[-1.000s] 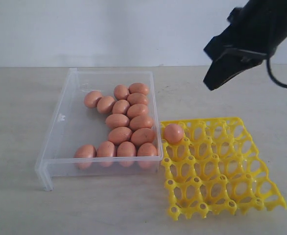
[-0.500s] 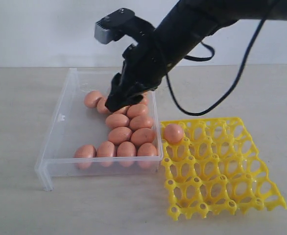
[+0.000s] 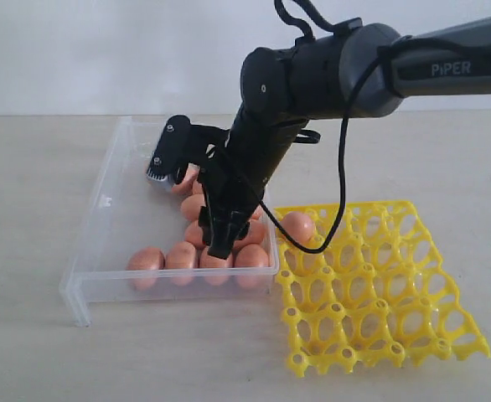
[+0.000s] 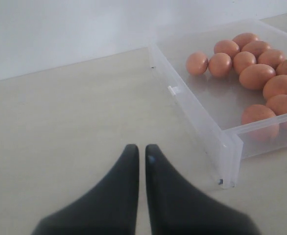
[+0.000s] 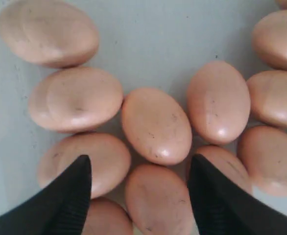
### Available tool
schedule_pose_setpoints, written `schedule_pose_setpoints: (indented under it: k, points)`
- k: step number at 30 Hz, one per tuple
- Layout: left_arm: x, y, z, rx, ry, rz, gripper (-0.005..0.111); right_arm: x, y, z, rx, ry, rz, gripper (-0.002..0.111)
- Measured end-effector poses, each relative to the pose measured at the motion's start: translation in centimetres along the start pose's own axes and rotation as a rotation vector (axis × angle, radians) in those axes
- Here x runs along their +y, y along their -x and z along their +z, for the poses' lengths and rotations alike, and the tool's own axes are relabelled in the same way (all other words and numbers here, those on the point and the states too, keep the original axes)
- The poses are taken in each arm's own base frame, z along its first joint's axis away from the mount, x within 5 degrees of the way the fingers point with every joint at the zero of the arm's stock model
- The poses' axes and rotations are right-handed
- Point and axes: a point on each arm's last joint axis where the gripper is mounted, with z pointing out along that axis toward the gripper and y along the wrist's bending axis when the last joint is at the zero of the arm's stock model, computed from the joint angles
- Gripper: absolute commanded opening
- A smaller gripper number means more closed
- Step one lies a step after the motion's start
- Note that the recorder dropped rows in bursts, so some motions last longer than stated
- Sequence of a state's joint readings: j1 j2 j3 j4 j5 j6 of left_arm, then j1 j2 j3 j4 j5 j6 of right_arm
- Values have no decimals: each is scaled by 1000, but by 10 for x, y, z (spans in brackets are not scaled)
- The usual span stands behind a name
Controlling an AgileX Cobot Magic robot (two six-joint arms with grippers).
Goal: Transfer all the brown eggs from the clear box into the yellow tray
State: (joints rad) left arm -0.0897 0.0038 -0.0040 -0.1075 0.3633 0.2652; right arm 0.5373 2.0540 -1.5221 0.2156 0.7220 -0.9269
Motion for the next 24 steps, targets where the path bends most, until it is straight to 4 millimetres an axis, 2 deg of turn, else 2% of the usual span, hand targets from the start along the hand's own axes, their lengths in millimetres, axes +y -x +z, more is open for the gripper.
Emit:
schedule_pose_setpoints:
  k: [4,6,10,15,21,24]
  points:
    - [0,0,0,0,0,0,4,-3,0,0,6,-28,-232,51]
    - [0,0,0,0,0,0,4,-5,2,1,-15,-56,-281,51]
    - [0,0,0,0,0,0,4,-9,5,11,-64,-109,-287,51]
    - [0,0,0,0,0,0,4,-7,1,29,-52,-81,-286,51]
    - [0,0,0,0,0,0,4,-7,0,32,-59,-72,-277,51]
    - [0,0,0,0,0,0,4,-5,-2,40,-52,-58,-271,51]
